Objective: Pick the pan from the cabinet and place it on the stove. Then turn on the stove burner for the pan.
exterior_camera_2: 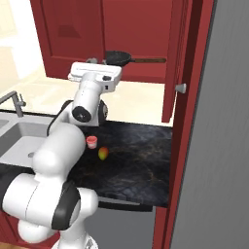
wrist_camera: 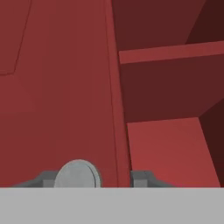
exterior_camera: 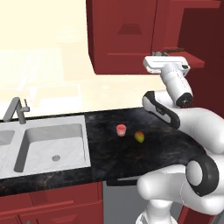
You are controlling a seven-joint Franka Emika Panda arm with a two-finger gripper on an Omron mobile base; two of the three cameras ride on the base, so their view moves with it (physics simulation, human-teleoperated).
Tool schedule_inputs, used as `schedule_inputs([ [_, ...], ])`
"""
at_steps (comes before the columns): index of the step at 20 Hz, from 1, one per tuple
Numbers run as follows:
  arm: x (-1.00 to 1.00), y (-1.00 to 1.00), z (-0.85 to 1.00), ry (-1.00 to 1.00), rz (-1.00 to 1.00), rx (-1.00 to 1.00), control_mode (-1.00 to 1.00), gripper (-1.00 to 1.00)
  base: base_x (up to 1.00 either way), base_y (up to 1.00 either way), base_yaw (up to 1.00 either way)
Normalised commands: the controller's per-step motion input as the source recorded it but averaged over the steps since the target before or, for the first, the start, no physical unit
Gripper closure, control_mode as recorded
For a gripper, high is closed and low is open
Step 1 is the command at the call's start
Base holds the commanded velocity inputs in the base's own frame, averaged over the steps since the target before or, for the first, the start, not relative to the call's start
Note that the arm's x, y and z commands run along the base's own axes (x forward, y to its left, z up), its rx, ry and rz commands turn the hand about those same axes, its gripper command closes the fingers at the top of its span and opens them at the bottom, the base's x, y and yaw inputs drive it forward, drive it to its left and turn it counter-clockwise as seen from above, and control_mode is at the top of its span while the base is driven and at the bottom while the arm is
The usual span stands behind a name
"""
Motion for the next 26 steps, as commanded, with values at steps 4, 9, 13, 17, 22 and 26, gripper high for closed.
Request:
schedule_inputs([
  [4,-0.57,0.00,0.04,-0.02,0.00,0.00,-1.00,1.00,0.00,0.00,0.00],
  [9,-0.73,0.00,0.08,-0.01,0.00,0.00,-1.00,1.00,0.00,0.00,0.00],
  [13,-0.87,0.09,0.05,0.00,0.01,0.00,-1.00,1.00,0.00,0.00,0.00],
  [17,-0.87,0.19,0.02,0.00,0.02,0.00,-1.00,1.00,0.00,0.00,0.00],
  [22,-0.58,0.13,0.02,0.00,0.01,0.00,-1.00,1.00,0.00,0.00,0.00],
  [26,-0.55,0.06,0.05,0.00,0.00,0.00,-1.00,-1.00,0.00,0.00,0.00],
])
